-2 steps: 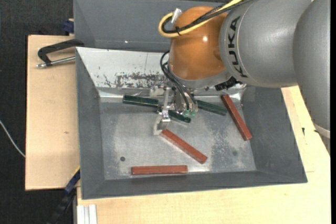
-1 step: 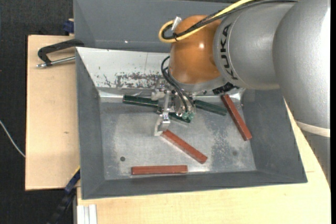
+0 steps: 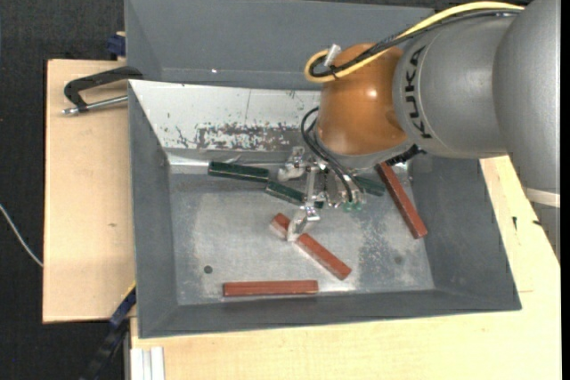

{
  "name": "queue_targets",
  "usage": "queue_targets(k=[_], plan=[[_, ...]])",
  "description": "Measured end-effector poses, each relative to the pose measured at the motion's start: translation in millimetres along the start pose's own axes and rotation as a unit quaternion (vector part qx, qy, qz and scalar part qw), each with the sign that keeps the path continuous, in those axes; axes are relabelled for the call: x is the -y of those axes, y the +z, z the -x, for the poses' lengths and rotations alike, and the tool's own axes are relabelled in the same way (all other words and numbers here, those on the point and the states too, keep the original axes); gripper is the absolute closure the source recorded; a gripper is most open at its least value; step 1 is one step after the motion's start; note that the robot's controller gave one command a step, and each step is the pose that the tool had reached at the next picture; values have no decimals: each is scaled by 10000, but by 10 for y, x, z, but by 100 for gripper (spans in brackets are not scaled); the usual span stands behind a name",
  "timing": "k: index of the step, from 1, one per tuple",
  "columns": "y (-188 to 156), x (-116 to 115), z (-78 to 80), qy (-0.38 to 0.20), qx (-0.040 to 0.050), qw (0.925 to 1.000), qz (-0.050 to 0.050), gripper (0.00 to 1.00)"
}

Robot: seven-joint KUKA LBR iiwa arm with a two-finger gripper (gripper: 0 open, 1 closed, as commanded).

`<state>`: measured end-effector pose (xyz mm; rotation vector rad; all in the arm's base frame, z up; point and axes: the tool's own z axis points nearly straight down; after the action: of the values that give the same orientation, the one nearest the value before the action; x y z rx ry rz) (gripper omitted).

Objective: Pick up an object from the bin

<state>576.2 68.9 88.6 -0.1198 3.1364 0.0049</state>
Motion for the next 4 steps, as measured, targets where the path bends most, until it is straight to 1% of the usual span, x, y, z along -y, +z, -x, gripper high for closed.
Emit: queue_targets(k=[1, 2, 3, 4], plan=[[-30, 41, -2, -61, -25, 10000, -7, 100], [-30, 41, -2, -60, -24, 10000, -6, 100], [-774, 50, -39, -135, -5, 9999, -9, 0], [-1380, 57, -50, -188, 5, 9998, -9, 0]])
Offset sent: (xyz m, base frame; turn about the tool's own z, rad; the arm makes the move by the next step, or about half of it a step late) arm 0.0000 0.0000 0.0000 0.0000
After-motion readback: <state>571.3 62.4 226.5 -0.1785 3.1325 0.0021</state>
